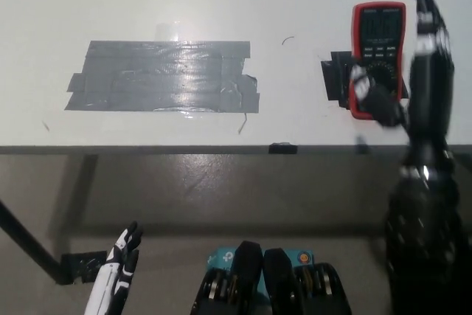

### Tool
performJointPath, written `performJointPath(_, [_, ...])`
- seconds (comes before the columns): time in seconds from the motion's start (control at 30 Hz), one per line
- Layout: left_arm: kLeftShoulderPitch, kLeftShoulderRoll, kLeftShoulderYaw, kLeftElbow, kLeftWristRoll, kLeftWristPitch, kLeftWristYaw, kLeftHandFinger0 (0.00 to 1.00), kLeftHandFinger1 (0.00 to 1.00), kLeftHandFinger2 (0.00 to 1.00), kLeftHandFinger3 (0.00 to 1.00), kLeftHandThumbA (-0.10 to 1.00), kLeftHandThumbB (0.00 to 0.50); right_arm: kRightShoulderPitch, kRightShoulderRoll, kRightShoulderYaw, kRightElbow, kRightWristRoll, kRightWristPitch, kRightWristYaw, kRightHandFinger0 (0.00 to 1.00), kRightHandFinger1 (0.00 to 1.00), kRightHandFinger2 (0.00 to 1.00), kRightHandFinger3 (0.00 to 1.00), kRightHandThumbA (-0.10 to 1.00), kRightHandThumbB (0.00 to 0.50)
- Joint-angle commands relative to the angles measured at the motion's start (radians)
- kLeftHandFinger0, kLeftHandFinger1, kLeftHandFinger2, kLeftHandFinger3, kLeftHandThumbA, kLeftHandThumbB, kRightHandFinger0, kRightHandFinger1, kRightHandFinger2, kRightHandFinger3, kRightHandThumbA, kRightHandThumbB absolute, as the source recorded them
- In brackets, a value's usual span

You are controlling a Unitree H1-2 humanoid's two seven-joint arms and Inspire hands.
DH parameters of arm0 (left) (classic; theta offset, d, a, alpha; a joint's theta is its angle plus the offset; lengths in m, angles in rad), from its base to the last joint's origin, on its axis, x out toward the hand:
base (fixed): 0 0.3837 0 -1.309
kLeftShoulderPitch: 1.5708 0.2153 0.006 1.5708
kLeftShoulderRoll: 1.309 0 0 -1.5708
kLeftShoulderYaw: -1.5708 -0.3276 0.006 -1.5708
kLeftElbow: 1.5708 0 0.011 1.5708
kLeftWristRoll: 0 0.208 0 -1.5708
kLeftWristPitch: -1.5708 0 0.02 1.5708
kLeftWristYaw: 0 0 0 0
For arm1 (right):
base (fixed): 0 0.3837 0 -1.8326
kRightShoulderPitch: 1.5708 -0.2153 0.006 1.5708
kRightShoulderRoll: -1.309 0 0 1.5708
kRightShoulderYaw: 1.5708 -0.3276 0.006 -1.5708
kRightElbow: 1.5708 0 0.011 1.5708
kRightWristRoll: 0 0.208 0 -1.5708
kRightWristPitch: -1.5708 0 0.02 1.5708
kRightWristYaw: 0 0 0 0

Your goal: The robot first picks the multimeter with right hand and then unfolds the black stand on the back of it using left hand

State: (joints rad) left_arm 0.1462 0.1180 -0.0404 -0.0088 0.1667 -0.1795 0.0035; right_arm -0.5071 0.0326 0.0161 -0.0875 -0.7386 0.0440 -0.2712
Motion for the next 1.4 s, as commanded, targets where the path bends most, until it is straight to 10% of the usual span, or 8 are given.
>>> performJointPath(0.0, [0.011, 0.019, 0.007, -0.011, -0.009, -0.048, -0.004, 1.00, 1.00, 1.00, 1.00, 1.00, 0.173, -0.115, 0.002, -0.029, 0.106, -0.080, 0.092, -0.133, 1.00, 1.00, 1.00, 1.00, 0.78, 0.368])
performJointPath(0.57, [0.017, 0.026, -0.030, -0.022, 0.021, -0.027, -0.015, 1.00, 1.00, 1.00, 1.00, 1.00, 0.201, -0.396, -0.076, -0.098, 0.437, 0.023, 0.257, -0.133, 1.00, 1.00, 1.00, 1.00, 0.86, 0.478])
performJointPath(1.37, [-0.032, 0.060, -0.069, -0.019, 0.059, -0.015, -0.039, 1.00, 1.00, 1.00, 1.00, 1.00, 0.182, -0.564, -0.122, -0.129, 0.601, 0.209, 0.420, -0.036, 1.00, 1.00, 1.00, 1.00, 0.82, 0.500])
